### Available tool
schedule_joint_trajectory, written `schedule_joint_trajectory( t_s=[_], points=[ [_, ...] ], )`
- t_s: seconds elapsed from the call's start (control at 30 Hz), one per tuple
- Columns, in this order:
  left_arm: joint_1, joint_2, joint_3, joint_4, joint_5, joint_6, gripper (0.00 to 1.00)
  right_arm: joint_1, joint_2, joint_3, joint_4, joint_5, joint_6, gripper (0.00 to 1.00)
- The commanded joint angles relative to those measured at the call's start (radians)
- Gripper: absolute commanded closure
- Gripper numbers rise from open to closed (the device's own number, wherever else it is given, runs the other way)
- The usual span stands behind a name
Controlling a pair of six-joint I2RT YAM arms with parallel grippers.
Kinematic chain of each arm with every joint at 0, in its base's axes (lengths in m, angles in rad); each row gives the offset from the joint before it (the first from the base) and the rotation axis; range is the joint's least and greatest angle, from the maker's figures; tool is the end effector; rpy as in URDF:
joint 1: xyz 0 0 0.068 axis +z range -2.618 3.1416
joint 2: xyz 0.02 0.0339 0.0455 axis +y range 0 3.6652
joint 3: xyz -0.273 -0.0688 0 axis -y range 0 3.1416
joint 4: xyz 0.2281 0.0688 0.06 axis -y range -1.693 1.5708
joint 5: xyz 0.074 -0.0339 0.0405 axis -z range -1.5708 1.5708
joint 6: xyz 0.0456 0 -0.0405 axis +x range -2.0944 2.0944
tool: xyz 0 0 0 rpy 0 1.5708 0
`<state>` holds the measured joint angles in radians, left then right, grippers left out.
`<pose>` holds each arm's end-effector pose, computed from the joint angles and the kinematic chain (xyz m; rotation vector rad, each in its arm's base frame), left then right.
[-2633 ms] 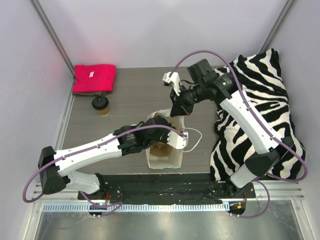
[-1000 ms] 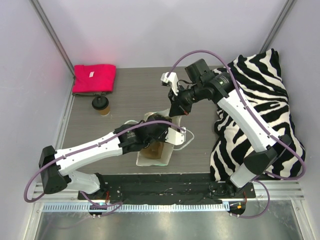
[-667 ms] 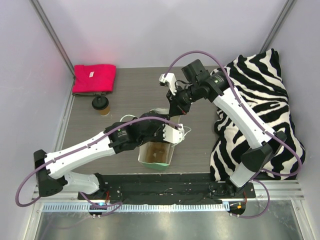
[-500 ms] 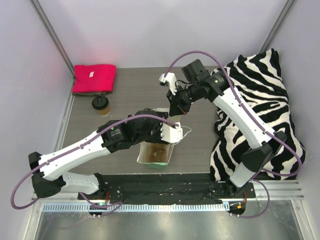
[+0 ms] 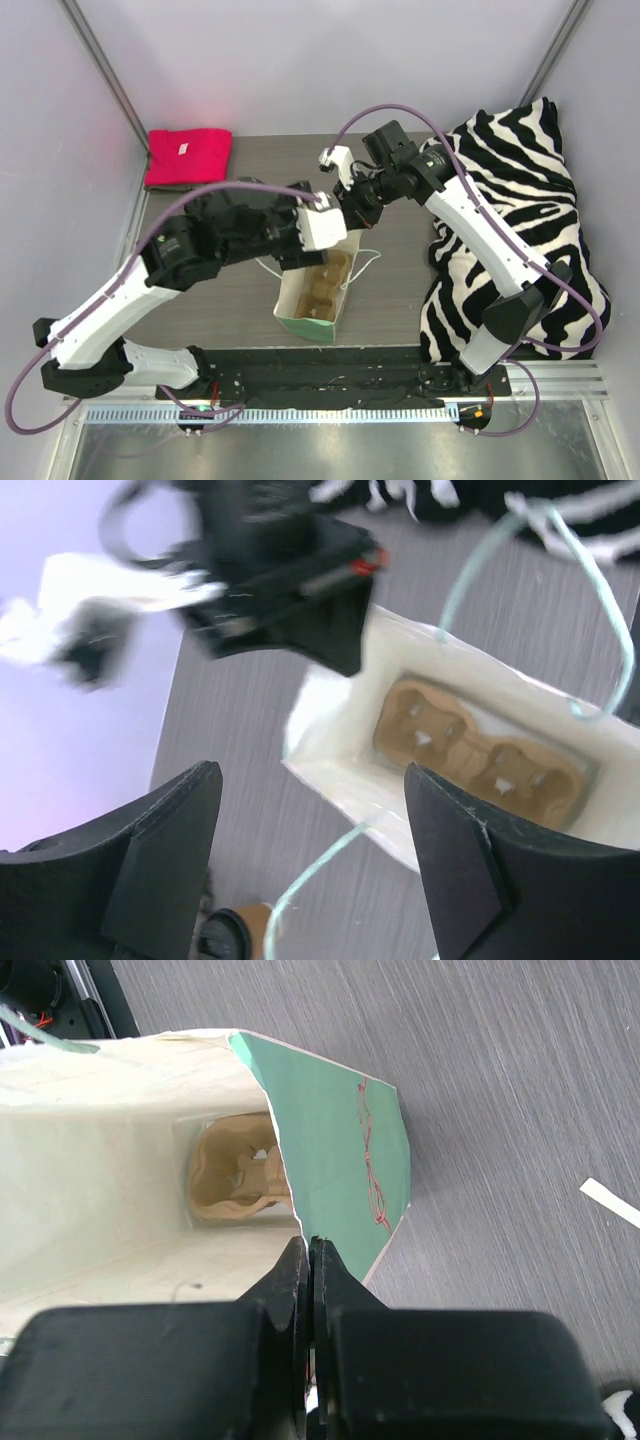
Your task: Pack the takeout coffee
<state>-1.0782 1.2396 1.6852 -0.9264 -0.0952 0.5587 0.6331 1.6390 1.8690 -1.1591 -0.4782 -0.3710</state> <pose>0.1065 -0.1892 0.4689 1.4604 1.4483 -0.2255 0.2420 0.2036 0.4046 -1.3690 2.0765 0.7068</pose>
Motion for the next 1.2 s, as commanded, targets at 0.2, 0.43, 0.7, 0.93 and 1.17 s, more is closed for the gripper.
schedule_joint_trajectory(
  t_s=[0.2, 0.43, 0.7, 0.93, 1.17],
  points=[
    [0.438, -0.045, 0.099, 0.010, 0.304, -0.356, 0.18, 0.011, -0.151, -0.016, 0.116, -0.033, 0.021, 0.99],
    [0.840, 0.081, 0.070, 0.000, 0.606, -0.543, 0.09, 0.013, -0.144, -0.111, 0.121, 0.065, 0.095, 0.99],
    [1.043, 0.319, 0.102, -0.176, 0.712, -0.620, 0.01, -0.163, 0.042, -0.122, 0.070, -0.085, 0.227, 0.99],
    [1.058, 0.353, 0.102, -0.157, 0.621, -0.605, 0.00, -0.274, 0.248, 0.244, -0.062, -0.229, 0.276, 0.99],
    [1.068, 0.399, 0.125, -0.193, 0.583, -0.566, 0.00, -0.273, 0.194, 0.179, -0.097, -0.230, 0.291, 0.99]
  ],
)
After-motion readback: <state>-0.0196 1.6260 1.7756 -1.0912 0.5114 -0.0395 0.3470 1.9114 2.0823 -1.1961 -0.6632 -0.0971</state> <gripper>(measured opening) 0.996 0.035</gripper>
